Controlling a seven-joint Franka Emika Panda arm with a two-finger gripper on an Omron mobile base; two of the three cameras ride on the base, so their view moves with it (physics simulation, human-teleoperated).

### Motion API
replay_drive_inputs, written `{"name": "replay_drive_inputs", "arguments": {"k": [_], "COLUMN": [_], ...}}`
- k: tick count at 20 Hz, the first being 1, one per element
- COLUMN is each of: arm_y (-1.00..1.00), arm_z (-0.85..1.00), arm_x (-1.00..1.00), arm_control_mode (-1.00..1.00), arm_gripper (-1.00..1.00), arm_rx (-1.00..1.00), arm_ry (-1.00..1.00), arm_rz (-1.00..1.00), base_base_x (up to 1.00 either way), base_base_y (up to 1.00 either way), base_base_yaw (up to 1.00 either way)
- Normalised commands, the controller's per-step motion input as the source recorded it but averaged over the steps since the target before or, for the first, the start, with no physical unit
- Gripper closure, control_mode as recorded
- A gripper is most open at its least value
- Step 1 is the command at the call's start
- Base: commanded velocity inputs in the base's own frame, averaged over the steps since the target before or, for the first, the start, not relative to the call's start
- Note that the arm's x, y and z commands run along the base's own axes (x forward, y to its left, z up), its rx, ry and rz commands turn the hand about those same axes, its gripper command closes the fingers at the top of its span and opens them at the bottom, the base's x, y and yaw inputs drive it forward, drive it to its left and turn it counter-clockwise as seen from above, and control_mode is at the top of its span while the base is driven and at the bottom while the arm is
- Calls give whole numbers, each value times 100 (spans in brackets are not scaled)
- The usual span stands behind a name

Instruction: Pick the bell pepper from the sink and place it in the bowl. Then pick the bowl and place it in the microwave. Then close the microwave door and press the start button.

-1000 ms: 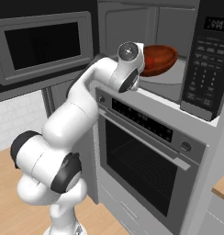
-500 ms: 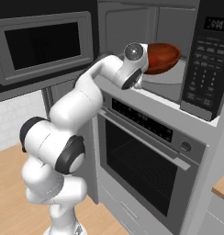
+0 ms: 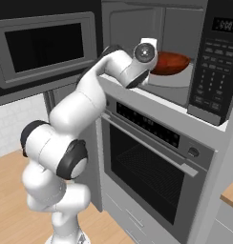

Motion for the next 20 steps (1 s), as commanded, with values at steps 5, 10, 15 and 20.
{"name": "replay_drive_inputs", "arguments": {"k": [5, 10, 15, 20], "arm_y": [53, 94, 50, 14], "arm_z": [-2, 26, 67, 72], "arm_x": [-91, -98, -97, -100], "arm_control_mode": [-100, -100, -100, -100], "arm_gripper": [-100, -100, -100, -100], "arm_rx": [0, -6, -9, 0], "arm_ry": [-29, -30, -17, 2], "arm_rz": [6, 2, 0, -2], "base_base_x": [0, 0, 0, 0], "base_base_y": [0, 0, 0, 0], "base_base_yaw": [0, 0, 0, 0]}}
